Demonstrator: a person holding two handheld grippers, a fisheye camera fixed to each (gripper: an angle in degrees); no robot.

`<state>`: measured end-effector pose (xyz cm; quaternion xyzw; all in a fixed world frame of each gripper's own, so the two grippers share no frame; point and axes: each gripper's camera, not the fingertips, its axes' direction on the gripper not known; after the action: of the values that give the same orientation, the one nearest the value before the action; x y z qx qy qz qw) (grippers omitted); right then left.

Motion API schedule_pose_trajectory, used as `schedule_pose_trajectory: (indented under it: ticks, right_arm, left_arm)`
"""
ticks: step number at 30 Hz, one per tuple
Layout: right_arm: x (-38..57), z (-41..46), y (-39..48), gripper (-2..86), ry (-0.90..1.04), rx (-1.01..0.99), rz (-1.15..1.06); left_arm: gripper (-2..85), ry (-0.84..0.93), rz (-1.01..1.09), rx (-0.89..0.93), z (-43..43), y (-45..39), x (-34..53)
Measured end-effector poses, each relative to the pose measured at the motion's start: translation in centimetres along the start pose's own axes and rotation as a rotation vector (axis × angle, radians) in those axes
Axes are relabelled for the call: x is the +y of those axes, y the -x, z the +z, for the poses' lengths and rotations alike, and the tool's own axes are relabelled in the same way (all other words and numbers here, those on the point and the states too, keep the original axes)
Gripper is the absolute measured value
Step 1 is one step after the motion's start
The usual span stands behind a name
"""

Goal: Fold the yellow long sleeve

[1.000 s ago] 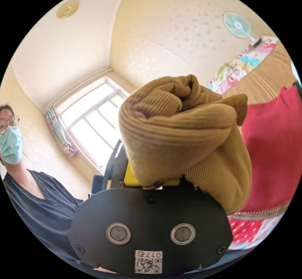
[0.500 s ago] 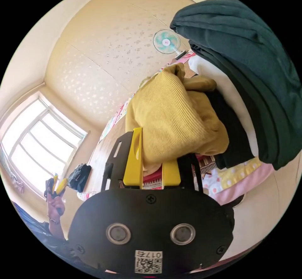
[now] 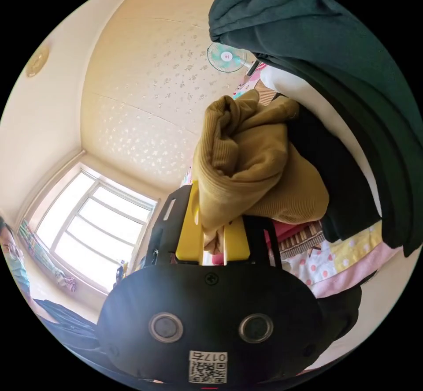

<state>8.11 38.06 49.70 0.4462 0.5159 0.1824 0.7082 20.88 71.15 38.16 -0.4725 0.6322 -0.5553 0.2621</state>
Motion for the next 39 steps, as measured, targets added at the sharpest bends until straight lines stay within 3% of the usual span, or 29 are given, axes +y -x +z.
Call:
schedule_pose_trajectory:
  ticks: [5,12,18,20,23,29,34,39]
  right_arm:
    - [0.2,-1.1,5.5,4.5,-0.005,-0.092,0.020]
    - [4.1,-3.4,5.5,3.4,-0.049,-0.226,0.189]
    - [7.5,-6.9,6.0,3.7,-0.039,-0.300,0.261]
    - [8.2,-8.9,6.3,4.6,-0.017,-0.271,0.243]
    - [9.0,-11.4,5.5,6.3,0.006,-0.242,0.266]
    - [11.7,-13.7,3.3,14.2,0.000,-0.396,0.301]
    - [11.7,-13.7,3.7,10.7,-0.029,-0.413,0.353]
    - [7.8,-14.2,9.9,8.4,-0.007,-0.384,0.175]
  left_arm:
    - [12.1,0.073,-0.070,0.106,3.6,1.2,0.2]
    - [18.1,0.381,-0.024,0.191,19.6,-0.6,-0.2]
    - [16.6,0.533,-0.074,0.152,28.0,0.5,0.9]
    - [11.6,0.540,-0.064,0.241,28.3,0.5,2.0]
    - [6.8,0.525,-0.007,0.228,27.1,-0.8,3.8]
    - [6.4,0.544,0.080,0.212,24.5,-4.2,6.0]
    - [6.4,0.543,0.130,0.185,22.8,-5.8,6.9]
    - [9.6,0.470,0.205,0.319,19.5,-9.3,4.9]
